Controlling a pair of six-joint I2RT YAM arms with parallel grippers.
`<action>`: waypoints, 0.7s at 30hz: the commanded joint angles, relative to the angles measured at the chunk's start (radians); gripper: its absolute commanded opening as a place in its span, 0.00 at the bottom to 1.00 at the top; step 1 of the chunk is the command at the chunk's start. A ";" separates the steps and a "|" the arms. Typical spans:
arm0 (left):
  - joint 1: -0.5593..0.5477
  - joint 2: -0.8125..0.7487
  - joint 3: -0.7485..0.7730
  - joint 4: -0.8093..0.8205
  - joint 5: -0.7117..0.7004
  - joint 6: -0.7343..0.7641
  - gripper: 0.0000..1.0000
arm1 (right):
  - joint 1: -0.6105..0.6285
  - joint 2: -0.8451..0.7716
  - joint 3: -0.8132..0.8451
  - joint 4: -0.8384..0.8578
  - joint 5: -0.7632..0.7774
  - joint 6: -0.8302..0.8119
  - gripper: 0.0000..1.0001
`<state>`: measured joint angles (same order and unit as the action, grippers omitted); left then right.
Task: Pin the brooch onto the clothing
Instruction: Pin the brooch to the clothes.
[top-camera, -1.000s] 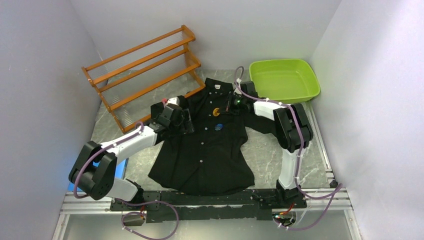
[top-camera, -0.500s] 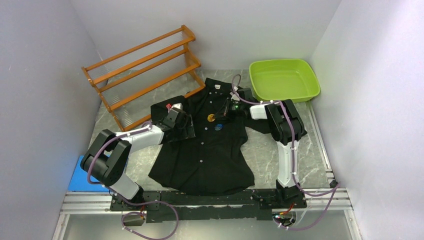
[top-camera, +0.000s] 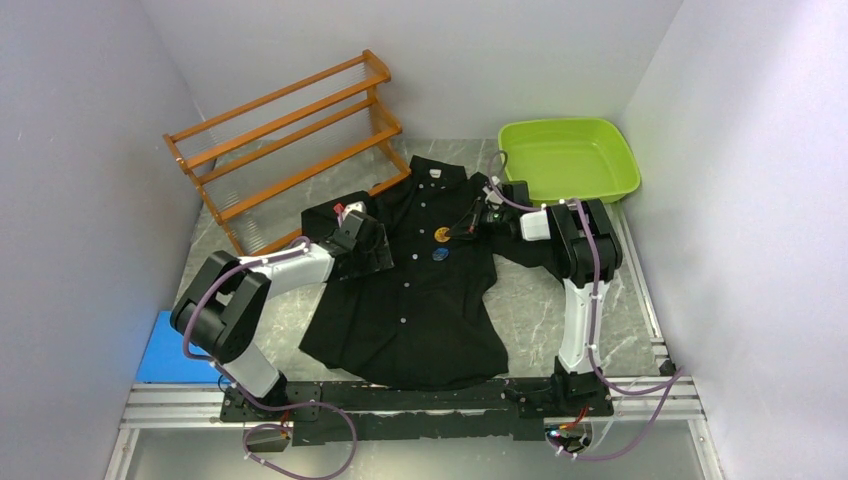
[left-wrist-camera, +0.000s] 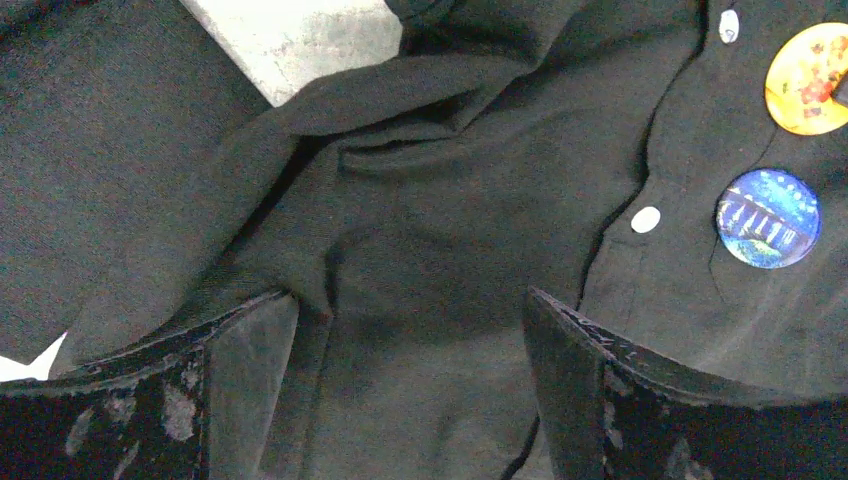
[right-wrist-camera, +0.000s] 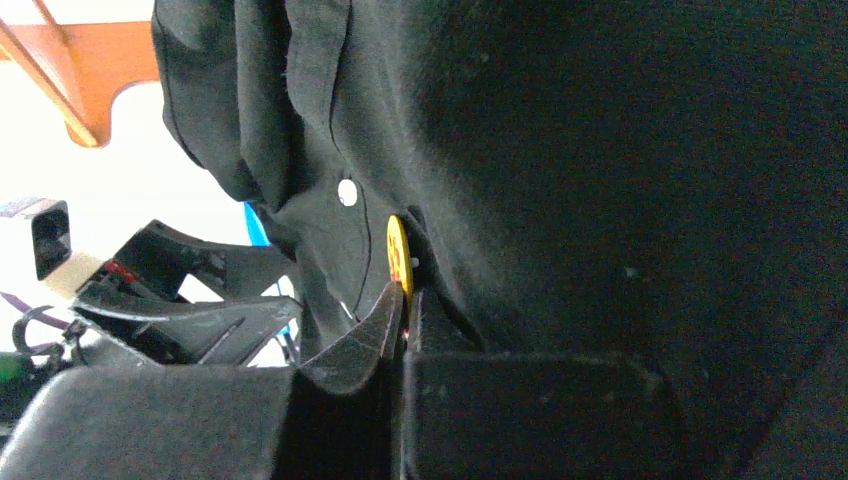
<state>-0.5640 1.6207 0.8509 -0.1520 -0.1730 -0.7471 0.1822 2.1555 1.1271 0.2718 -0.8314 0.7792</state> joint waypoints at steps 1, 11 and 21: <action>0.003 0.037 -0.001 -0.089 -0.042 -0.032 0.89 | -0.018 -0.084 0.010 -0.214 0.181 -0.166 0.00; 0.003 -0.037 0.011 -0.106 -0.044 -0.020 0.89 | 0.056 -0.284 0.155 -0.548 0.515 -0.384 0.00; 0.004 -0.189 0.075 -0.115 0.069 -0.040 0.87 | 0.288 -0.386 0.218 -0.680 0.924 -0.518 0.00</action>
<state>-0.5629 1.5150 0.8642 -0.2749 -0.1604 -0.7673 0.4213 1.8481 1.3178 -0.3450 -0.1295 0.3401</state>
